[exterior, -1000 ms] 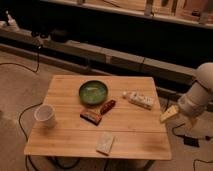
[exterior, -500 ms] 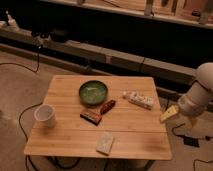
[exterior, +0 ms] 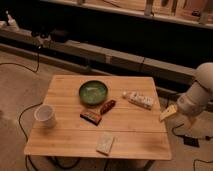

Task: Place the pepper in the ceramic bowl

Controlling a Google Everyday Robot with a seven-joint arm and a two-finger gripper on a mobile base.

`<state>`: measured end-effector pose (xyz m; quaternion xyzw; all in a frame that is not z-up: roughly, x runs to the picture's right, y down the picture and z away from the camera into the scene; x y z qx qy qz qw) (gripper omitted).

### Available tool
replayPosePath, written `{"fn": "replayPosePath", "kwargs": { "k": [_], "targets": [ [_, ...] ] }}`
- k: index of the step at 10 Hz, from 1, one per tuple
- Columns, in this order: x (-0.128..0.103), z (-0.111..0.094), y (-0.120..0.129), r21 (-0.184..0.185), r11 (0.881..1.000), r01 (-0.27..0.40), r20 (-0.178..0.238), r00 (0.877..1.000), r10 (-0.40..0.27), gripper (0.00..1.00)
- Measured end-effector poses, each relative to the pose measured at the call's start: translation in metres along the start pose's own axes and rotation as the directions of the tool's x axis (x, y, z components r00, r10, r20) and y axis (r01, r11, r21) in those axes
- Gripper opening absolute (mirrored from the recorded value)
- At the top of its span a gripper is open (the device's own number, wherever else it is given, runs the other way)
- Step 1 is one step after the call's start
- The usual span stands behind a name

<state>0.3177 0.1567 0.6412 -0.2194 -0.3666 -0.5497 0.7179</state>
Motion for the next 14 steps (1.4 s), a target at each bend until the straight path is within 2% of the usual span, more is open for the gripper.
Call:
{"fn": "replayPosePath", "kwargs": {
  "k": [1,2,8,11,12,13,14],
  "targets": [
    [0.005,0.0,-0.003,0.002,1.0,0.006,-0.027,1.0,-0.006,0.74],
    [0.006,-0.001,-0.003,0.002,1.0,0.009,-0.032,0.999,-0.009,0.74],
    [0.01,0.004,-0.005,0.011,1.0,0.002,-0.033,0.999,-0.002,0.74],
    [0.057,0.049,-0.03,0.062,0.996,-0.057,-0.053,0.997,0.06,0.74],
    [0.073,0.061,-0.038,0.073,0.995,-0.069,-0.072,0.995,0.075,0.74],
    [0.094,0.07,-0.048,0.086,0.993,-0.082,-0.111,0.99,0.091,0.74],
    [0.104,0.073,-0.055,0.092,0.992,-0.086,-0.135,0.986,0.098,0.74]
  ]
}}
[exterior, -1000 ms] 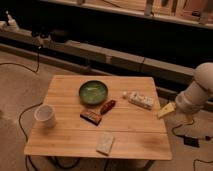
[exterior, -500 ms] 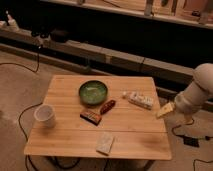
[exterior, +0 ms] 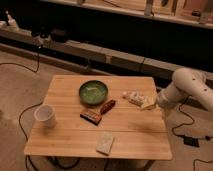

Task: Place the pepper in the ceramic bowl

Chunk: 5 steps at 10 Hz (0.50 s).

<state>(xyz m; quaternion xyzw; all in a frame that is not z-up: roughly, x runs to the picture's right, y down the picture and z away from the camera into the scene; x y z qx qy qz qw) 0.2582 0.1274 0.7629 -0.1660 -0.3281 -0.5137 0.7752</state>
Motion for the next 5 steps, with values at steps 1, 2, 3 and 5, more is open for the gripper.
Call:
{"fn": "replayPosePath", "kwargs": {
  "k": [1,2,3,5],
  "targets": [
    [0.029,0.011,-0.024,0.011,1.0,-0.003,-0.102,0.995,0.004,0.74],
    [0.043,0.014,-0.039,0.02,1.0,0.001,-0.17,0.985,0.003,0.74],
    [0.053,0.016,-0.059,0.036,0.999,0.011,-0.236,0.972,-0.002,0.74],
    [0.06,0.02,-0.084,0.057,0.998,0.028,-0.293,0.956,-0.01,0.74]
  ]
}}
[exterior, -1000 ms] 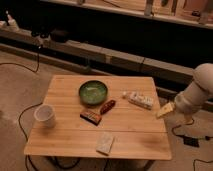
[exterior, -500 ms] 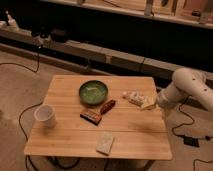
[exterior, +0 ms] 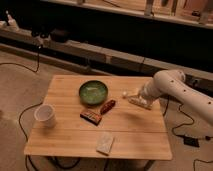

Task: Place the pepper in the ceramic bowl

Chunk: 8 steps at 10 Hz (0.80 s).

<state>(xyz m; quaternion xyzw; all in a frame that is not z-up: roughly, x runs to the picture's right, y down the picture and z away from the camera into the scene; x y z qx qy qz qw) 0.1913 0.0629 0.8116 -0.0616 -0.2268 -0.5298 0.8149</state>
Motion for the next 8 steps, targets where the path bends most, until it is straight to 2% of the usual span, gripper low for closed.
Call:
{"fn": "replayPosePath", "kwargs": {
  "k": [5,7,8],
  "targets": [
    [0.001,0.0,-0.003,0.004,1.0,0.0,-0.007,1.0,0.0,0.74],
    [0.003,0.005,-0.001,0.017,0.999,-0.028,0.014,1.0,0.027,0.74],
    [0.005,0.015,-0.002,0.032,0.998,-0.046,0.041,0.998,0.044,0.74]
  ]
}}
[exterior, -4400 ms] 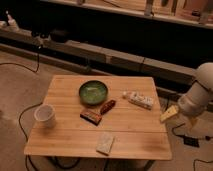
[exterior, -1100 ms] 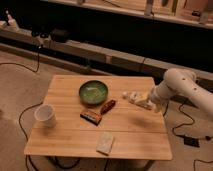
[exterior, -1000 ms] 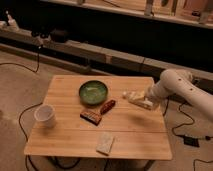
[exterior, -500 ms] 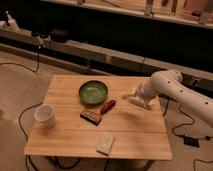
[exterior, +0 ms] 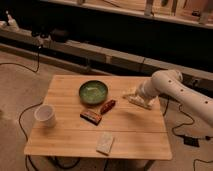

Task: Place the pepper in the ceramic bowl

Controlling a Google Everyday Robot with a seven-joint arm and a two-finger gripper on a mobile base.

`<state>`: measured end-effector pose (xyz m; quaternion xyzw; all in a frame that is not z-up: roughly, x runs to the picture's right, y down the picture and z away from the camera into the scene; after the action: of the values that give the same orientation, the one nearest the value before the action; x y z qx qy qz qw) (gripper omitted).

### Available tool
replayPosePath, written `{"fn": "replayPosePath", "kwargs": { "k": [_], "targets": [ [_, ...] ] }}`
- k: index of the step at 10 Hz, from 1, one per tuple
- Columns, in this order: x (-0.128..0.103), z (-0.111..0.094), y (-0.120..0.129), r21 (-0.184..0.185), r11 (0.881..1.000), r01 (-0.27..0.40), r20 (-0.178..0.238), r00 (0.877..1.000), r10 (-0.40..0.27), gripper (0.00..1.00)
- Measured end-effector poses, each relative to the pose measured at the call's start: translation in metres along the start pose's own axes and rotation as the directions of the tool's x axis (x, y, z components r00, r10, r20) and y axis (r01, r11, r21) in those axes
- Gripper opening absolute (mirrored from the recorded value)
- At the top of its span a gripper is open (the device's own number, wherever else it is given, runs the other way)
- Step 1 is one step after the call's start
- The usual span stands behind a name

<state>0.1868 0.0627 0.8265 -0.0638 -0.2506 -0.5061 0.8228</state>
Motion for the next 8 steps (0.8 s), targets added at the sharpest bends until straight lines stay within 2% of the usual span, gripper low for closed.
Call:
{"fn": "replayPosePath", "kwargs": {
  "k": [2,4,8],
  "targets": [
    [0.004,0.017,-0.008,0.022,1.0,-0.018,0.047,0.999,0.017,0.74],
    [0.007,0.024,-0.015,0.039,0.999,-0.027,0.075,0.997,0.024,0.74],
    [0.004,0.044,-0.052,0.078,0.997,0.006,0.125,0.992,-0.016,0.74]
  ]
}}
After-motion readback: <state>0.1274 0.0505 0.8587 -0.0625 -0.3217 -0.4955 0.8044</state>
